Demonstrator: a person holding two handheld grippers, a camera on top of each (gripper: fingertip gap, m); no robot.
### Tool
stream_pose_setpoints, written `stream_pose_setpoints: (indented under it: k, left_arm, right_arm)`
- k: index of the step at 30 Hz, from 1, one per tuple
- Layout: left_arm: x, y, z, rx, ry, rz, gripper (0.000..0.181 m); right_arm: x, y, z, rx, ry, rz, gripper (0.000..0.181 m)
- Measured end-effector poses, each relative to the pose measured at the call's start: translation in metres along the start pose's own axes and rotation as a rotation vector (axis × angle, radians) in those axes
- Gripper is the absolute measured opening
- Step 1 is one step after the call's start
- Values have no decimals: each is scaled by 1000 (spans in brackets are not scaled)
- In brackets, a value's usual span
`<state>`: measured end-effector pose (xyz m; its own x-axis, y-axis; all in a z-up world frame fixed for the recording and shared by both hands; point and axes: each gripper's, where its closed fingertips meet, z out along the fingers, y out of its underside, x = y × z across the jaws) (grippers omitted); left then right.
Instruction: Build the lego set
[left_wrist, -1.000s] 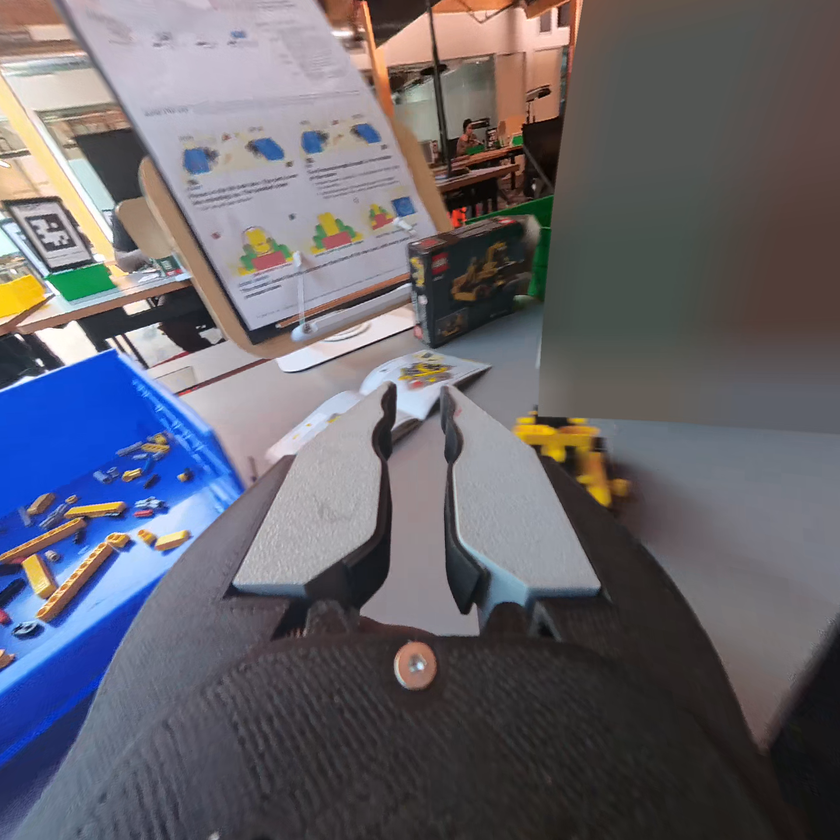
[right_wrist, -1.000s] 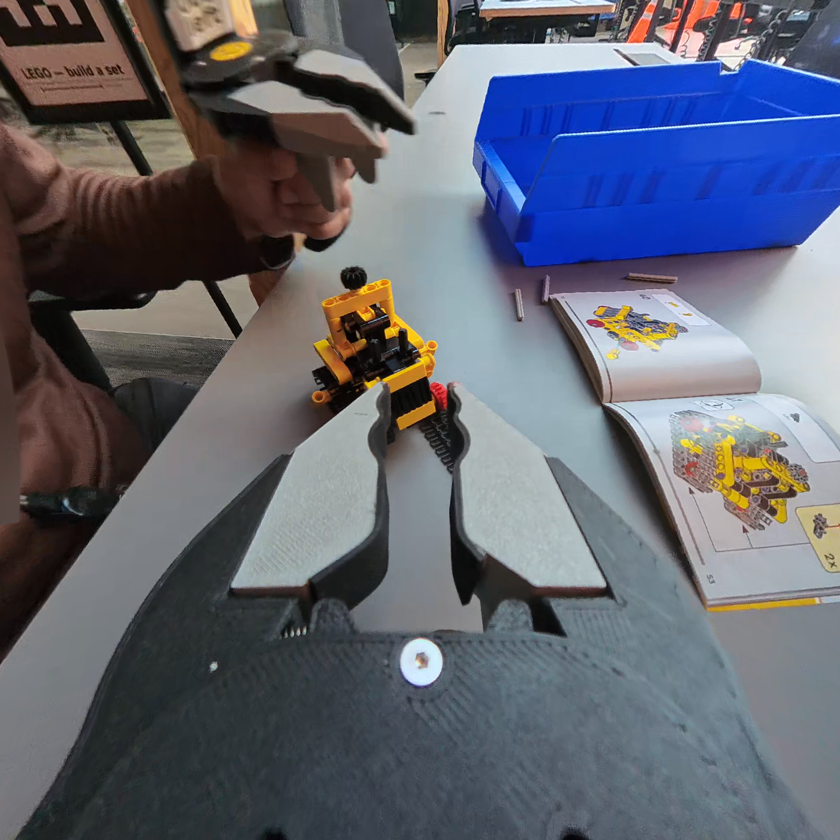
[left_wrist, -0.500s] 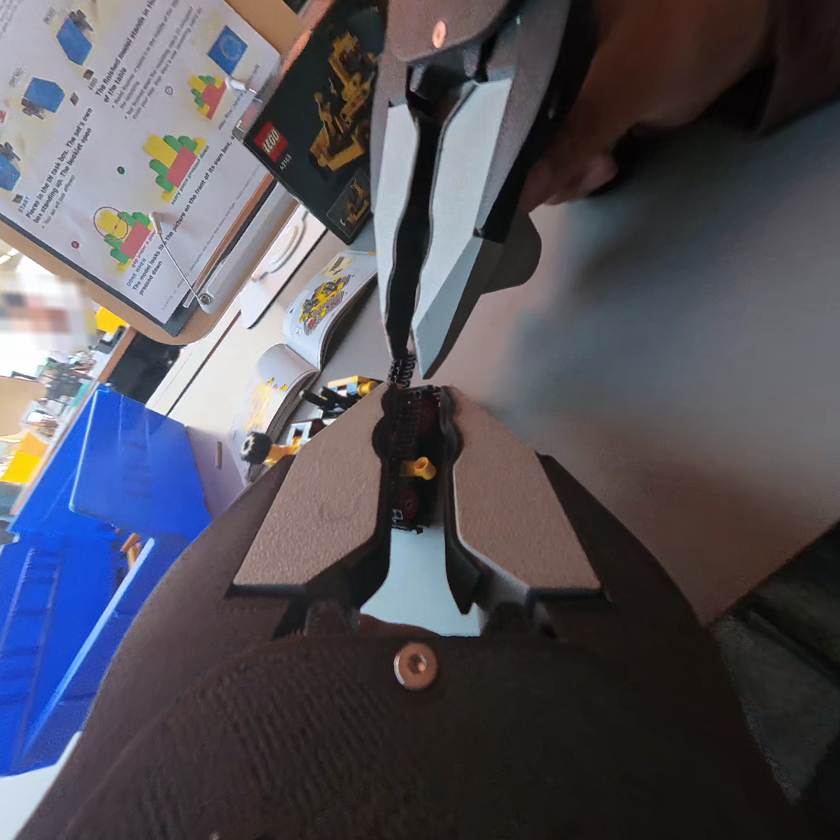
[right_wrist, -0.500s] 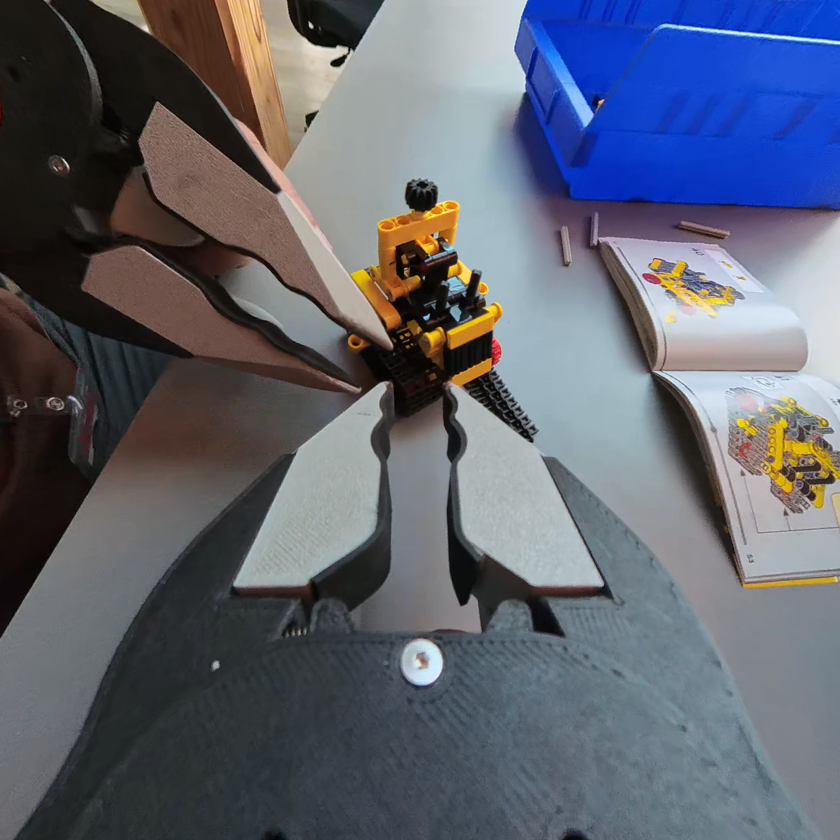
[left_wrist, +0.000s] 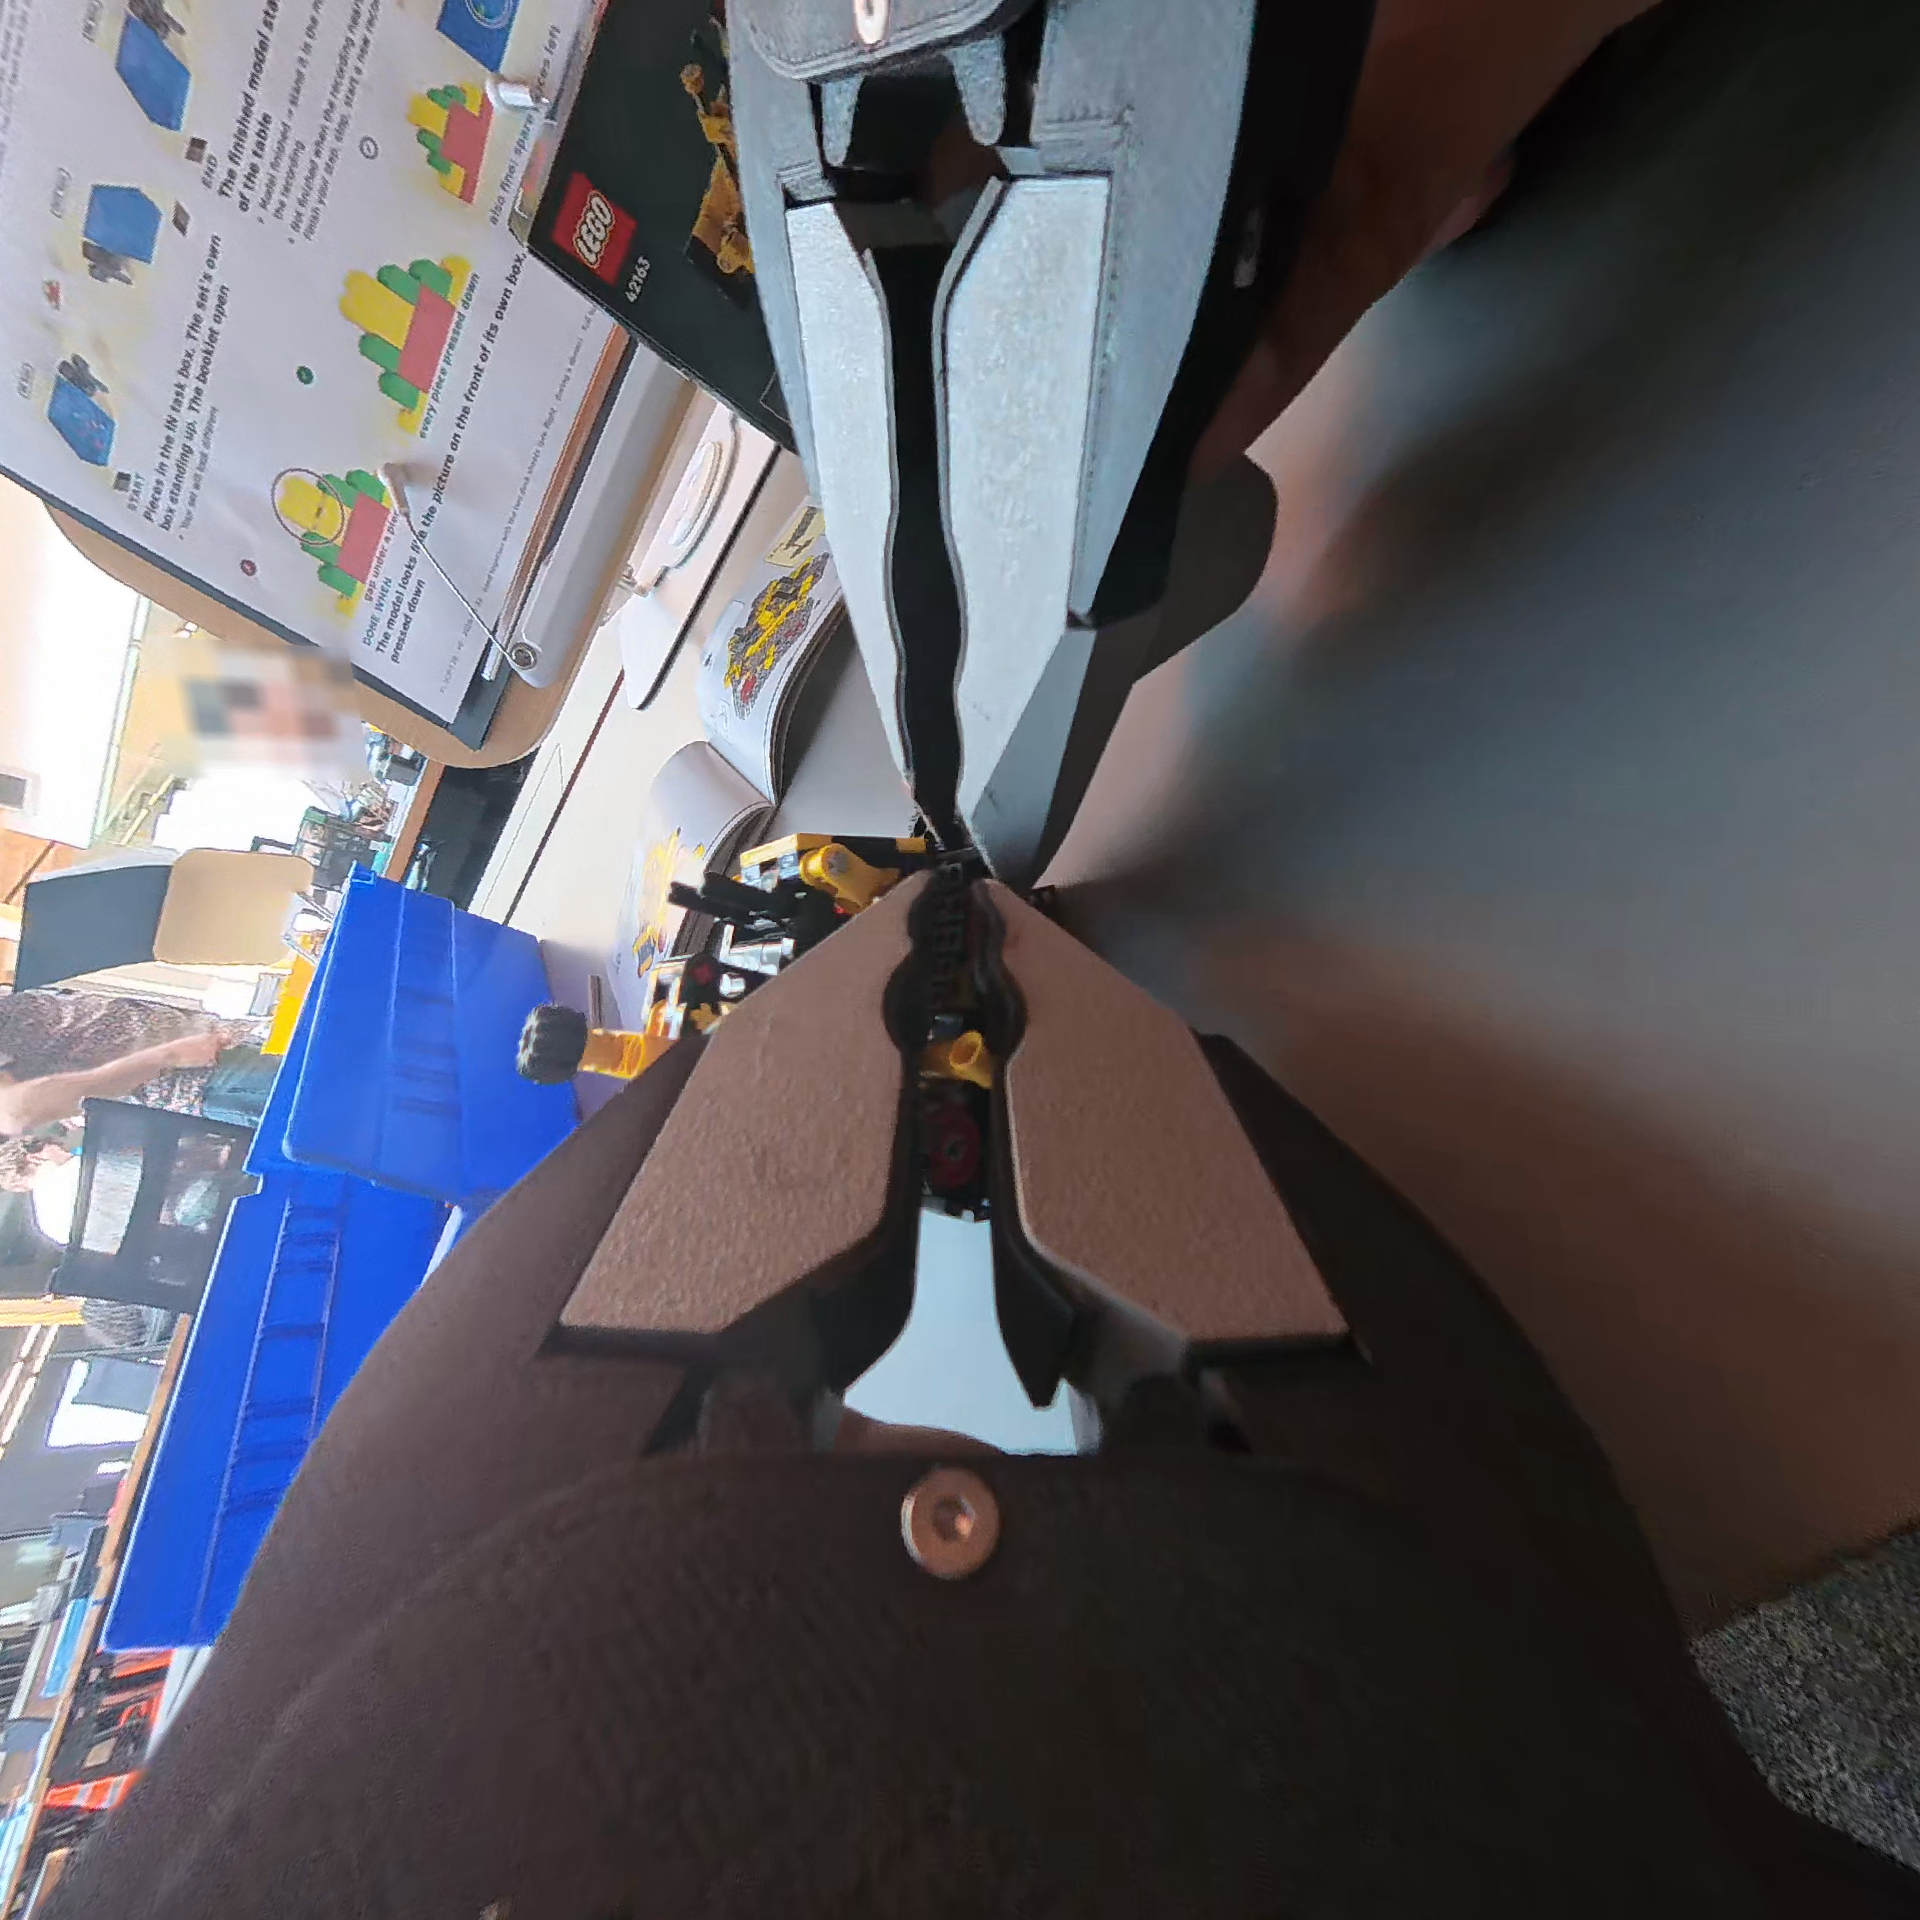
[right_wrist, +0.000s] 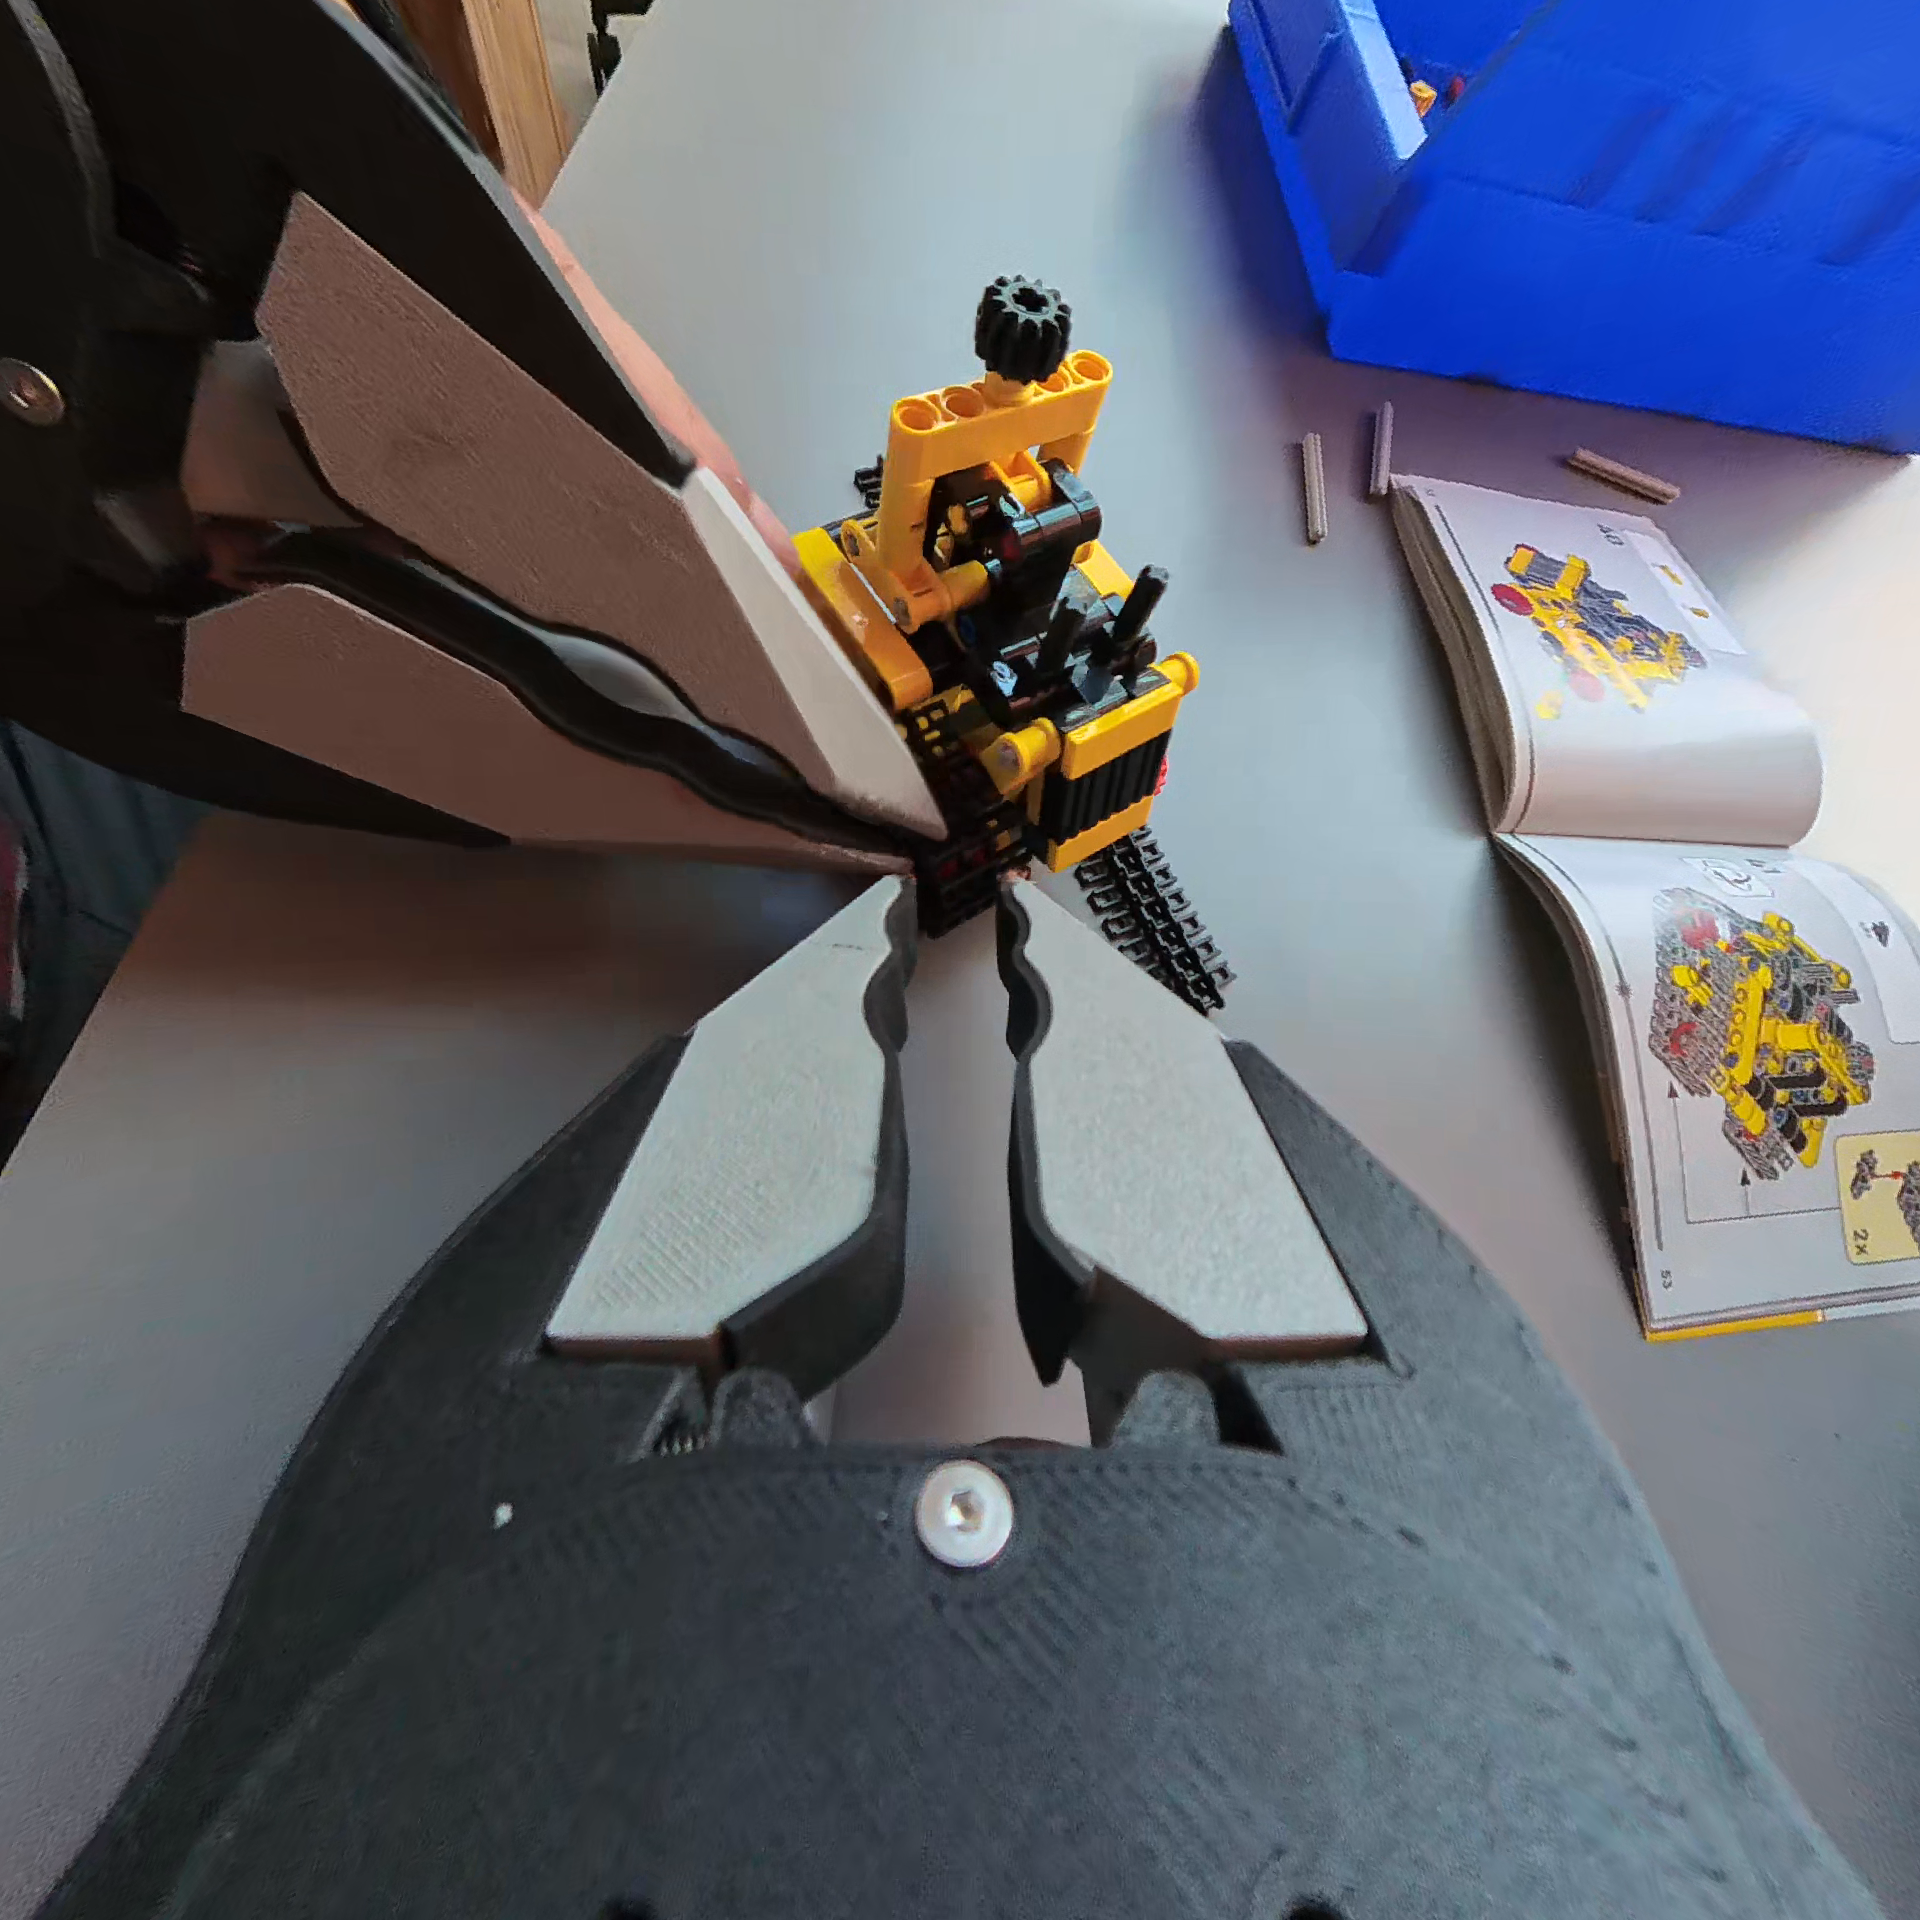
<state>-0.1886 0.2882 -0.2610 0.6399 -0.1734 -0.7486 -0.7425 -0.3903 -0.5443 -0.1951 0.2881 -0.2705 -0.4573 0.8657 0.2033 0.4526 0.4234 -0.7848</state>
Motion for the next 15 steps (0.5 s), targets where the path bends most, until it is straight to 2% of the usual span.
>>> stream_pose_setpoints:
  k: [4,15]
  left_arm:
    - [0,2,1,-13,-3,11,0]
    - [-2,5,-3,-7,-17,8,0]
  right_arm:
    - [2,0,0,2,22,-6,3]
    - [1,-2,2,1,81,-99,4]
